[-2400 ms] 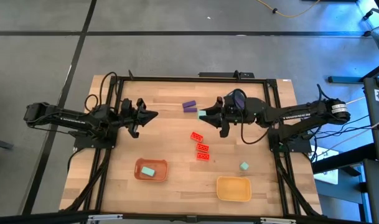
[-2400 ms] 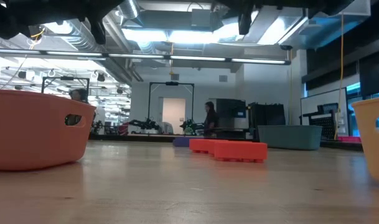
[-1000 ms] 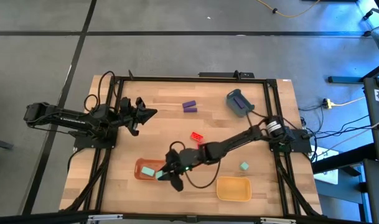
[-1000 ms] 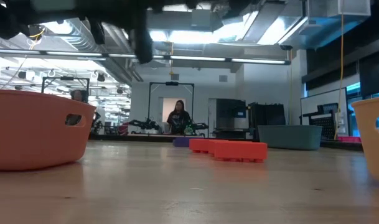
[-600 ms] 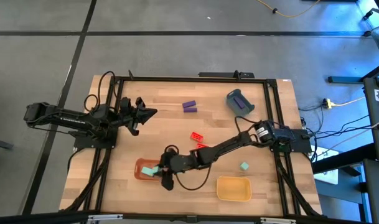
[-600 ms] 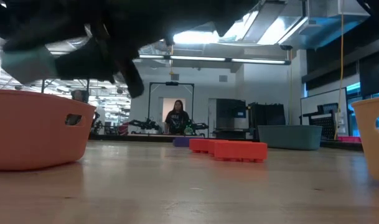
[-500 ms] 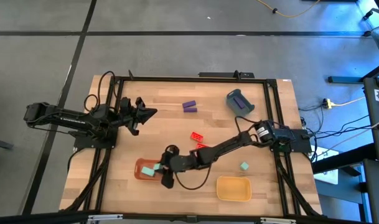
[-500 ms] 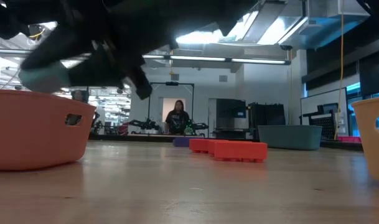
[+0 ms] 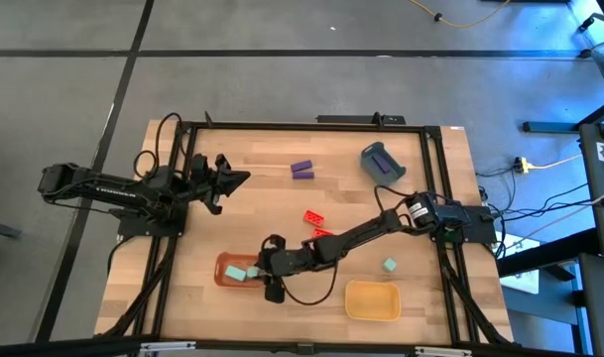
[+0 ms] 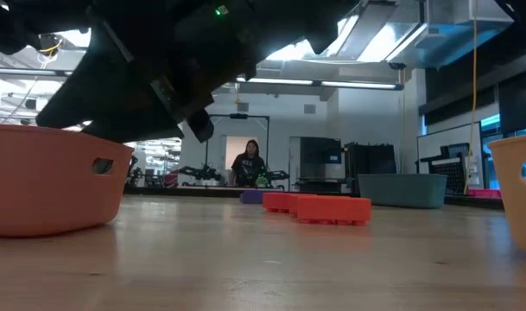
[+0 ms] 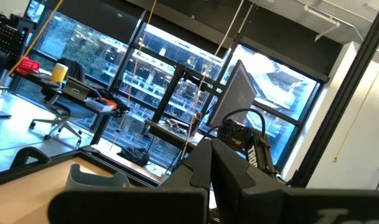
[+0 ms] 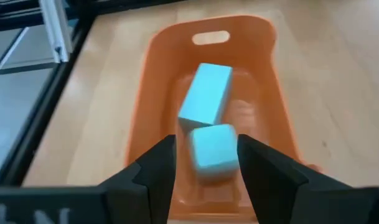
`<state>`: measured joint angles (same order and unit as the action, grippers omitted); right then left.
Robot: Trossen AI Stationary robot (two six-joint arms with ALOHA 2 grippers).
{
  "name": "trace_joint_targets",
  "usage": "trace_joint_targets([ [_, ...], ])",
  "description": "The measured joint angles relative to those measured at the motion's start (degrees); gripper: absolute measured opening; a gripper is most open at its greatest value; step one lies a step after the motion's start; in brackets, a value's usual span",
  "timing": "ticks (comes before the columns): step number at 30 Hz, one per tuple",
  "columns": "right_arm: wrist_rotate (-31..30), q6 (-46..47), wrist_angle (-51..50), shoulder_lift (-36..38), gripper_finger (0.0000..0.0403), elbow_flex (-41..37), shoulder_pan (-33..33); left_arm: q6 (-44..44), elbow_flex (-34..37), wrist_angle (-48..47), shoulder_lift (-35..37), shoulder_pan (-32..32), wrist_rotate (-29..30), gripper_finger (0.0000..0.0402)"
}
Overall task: Sort & place blocks by color
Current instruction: Put the top light blue block into the brown bin, then put the bottom violet block into the gray bin
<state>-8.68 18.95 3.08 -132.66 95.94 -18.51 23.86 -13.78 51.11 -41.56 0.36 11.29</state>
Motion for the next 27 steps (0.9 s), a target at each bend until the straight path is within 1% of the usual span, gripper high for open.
trace_joint_targets([
  [3,0.3,-0.3,0.2,0.0,0.0182,0.0,0.2,0.0,0.0,0.0,0.0,0.0,0.0,0.0],
  [6,1.7,1.0,0.8,0.2,0.0198,0.0,0.9,0.0,0.0,0.0,0.0,0.0,0.0,0.0],
  [9,3.1,1.7,0.6,0.2,0.0223,1.4,1.6,0.0,0.0,0.0,0.0,0.0,0.0,0.0],
  [11,3.7,0.3,-0.3,0.2,0.0244,3.7,1.9,0.0,0.0,0.0,0.0,0.0,0.0,0.0],
  [13,3.9,-1.1,-5.2,0.6,0.0262,7.3,2.4,0.0,0.0,0.0,0.0,0.0,0.0,0.0],
  [15,4.0,-3.2,-13.5,1.3,0.0271,11.2,2.8,0.0,0.0,0.0,0.0,0.0,0.0,0.0],
  [18,3.7,-7.9,-27.0,3.5,0.0274,16.5,3.5,0.0,0.0,0.0,0.0,0.0,0.0,0.0],
  [20,3.1,-10.3,-34.5,5.3,0.0274,17.5,3.9,0.0,0.0,0.0,0.0,0.0,0.0,0.0],
  [22,3.1,-10.5,-41.4,7.8,0.0272,16.2,4.2,0.0,0.0,0.4,0.0,0.0,0.0,0.0],
  [24,2.9,-10.2,-47.0,11.3,0.0268,12.9,4.3,0.0,0.0,0.4,0.0,0.0,0.0,0.0],
  [25,2.5,-9.6,-48.4,13.4,0.0265,10.4,4.2,0.0,0.0,0.5,0.0,0.0,0.0,0.0],
  [27,2.4,-6.5,-47.0,18.8,0.026,3.3,4.1,0.0,0.0,0.5,0.0,0.0,-0.4,0.0],
])
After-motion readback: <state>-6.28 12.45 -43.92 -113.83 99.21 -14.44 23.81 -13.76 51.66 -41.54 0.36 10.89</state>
